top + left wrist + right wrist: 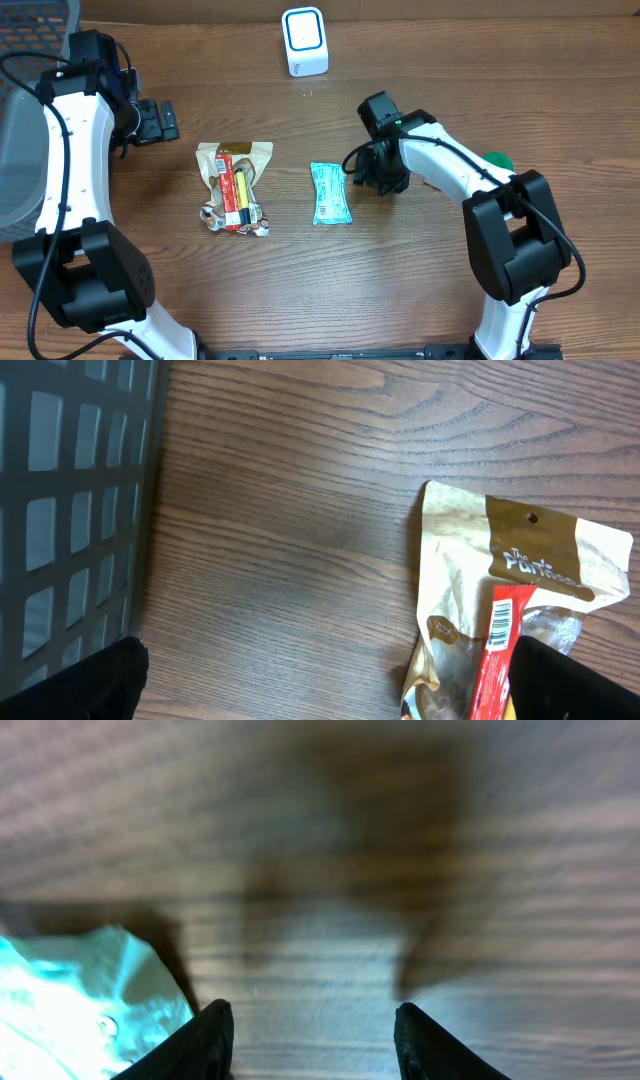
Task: Scan the item barcode
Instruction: 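Lower the right gripper and grasp the mint-green wipes pack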
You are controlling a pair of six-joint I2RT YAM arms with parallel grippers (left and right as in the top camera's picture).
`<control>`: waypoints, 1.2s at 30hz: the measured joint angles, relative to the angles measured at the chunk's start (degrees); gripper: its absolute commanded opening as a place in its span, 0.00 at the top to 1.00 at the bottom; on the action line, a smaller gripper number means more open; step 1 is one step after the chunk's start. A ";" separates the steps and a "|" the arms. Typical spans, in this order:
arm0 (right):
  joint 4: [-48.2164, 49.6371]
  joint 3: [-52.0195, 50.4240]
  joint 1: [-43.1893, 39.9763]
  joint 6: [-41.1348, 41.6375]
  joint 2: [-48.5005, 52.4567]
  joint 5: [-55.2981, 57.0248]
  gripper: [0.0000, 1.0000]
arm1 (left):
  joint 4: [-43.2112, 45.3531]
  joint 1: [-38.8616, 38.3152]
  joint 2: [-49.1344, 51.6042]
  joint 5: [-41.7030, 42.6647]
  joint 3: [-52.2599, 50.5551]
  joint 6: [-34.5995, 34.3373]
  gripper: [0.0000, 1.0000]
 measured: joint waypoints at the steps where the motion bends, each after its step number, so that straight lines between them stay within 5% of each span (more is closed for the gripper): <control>1: 0.09 -0.87 0.68 0.90 -0.02 -0.37 0.47 | 0.00 0.00 0.00 0.00 0.00 0.00 0.00; 17: 1.16 -2.56 12.24 3.56 -0.46 -4.81 0.55 | 0.00 0.00 0.00 0.00 0.00 0.00 0.00; 24: -8.52 6.10 6.99 0.85 -0.50 -4.33 0.47 | -0.02 0.00 0.00 0.02 0.00 0.00 0.00; 36: 2.40 7.37 4.35 -3.52 -0.98 -7.45 0.46 | 0.00 0.00 0.00 0.00 0.00 0.00 0.00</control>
